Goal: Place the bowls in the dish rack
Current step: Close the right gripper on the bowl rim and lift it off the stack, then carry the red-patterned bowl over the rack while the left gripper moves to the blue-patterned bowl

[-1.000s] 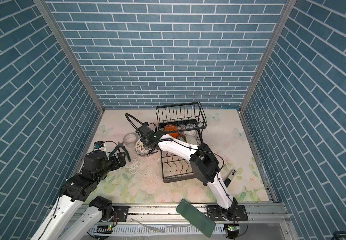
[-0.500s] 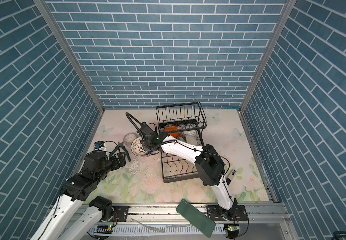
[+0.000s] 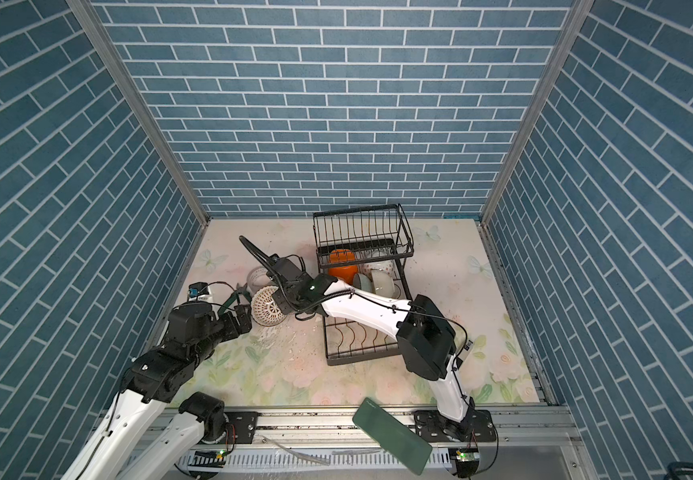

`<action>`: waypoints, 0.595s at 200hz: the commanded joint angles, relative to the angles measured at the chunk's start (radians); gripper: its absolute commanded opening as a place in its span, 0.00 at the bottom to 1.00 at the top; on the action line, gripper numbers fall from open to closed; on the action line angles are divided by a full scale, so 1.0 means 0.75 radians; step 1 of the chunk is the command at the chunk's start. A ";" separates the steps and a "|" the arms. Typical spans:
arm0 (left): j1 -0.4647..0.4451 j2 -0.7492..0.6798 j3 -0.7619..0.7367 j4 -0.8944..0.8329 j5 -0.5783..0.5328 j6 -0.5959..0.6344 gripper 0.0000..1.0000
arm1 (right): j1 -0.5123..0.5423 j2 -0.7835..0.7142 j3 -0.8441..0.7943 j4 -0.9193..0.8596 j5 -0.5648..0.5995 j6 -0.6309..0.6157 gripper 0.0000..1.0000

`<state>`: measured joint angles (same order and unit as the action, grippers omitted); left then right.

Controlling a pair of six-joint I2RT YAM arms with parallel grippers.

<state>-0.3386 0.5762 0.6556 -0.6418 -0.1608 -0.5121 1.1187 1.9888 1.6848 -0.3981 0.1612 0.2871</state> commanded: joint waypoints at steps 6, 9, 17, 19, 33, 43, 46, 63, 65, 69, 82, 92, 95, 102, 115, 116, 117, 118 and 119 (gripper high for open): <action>0.010 -0.013 0.014 -0.010 0.031 0.016 1.00 | 0.025 -0.132 -0.071 0.033 -0.001 -0.035 0.00; 0.010 -0.014 0.014 -0.007 0.037 0.019 1.00 | 0.027 -0.138 -0.076 0.032 -0.001 -0.035 0.00; 0.010 -0.012 0.017 0.001 0.053 0.026 1.00 | 0.034 -0.159 -0.100 0.024 0.004 -0.035 0.00; 0.010 -0.011 0.016 0.002 0.058 0.026 1.00 | 0.035 -0.165 -0.104 0.022 0.005 -0.035 0.00; 0.010 -0.003 0.018 0.019 0.096 0.035 1.00 | 0.044 -0.205 -0.146 0.010 0.017 -0.035 0.00; 0.010 0.007 0.014 0.039 0.134 0.042 1.00 | 0.051 -0.237 -0.173 -0.005 0.033 -0.033 0.00; 0.010 0.008 0.013 0.047 0.149 0.046 1.00 | 0.053 -0.246 -0.182 -0.009 0.037 -0.032 0.00; 0.010 0.029 0.005 0.101 0.258 0.078 1.00 | 0.059 -0.302 -0.227 -0.041 0.073 -0.022 0.00; 0.010 0.031 0.004 0.110 0.274 0.082 1.00 | 0.062 -0.307 -0.233 -0.047 0.079 -0.021 0.00; 0.010 0.038 0.002 0.125 0.300 0.087 1.00 | 0.061 -0.320 -0.244 -0.057 0.089 -0.016 0.00; 0.010 0.060 -0.007 0.177 0.390 0.099 1.00 | 0.061 -0.355 -0.273 -0.094 0.122 0.000 0.00; 0.010 0.074 -0.012 0.218 0.464 0.105 1.00 | 0.061 -0.383 -0.293 -0.126 0.152 0.010 0.00; 0.010 0.074 -0.014 0.227 0.485 0.104 1.00 | 0.061 -0.391 -0.299 -0.133 0.163 0.014 0.00; 0.010 0.121 -0.017 0.251 0.530 0.105 1.00 | 0.061 -0.408 -0.314 -0.155 0.185 0.022 0.00; 0.010 0.146 -0.021 0.285 0.594 0.102 1.00 | 0.061 -0.440 -0.340 -0.192 0.221 0.032 0.00; 0.010 0.148 -0.022 0.288 0.600 0.101 1.00 | 0.061 -0.441 -0.341 -0.195 0.225 0.034 0.00; 0.009 0.149 -0.023 0.290 0.604 0.100 1.00 | 0.062 -0.444 -0.345 -0.199 0.228 0.034 0.00; 0.008 0.151 -0.023 0.293 0.609 0.100 1.00 | 0.062 -0.446 -0.345 -0.201 0.230 0.035 0.00; 0.008 0.152 -0.023 0.295 0.612 0.100 1.00 | 0.062 -0.448 -0.347 -0.204 0.233 0.036 0.00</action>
<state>-0.3386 0.6579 0.6556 -0.5072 0.1520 -0.4564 1.1622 1.7267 1.4662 -0.4976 0.2504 0.2821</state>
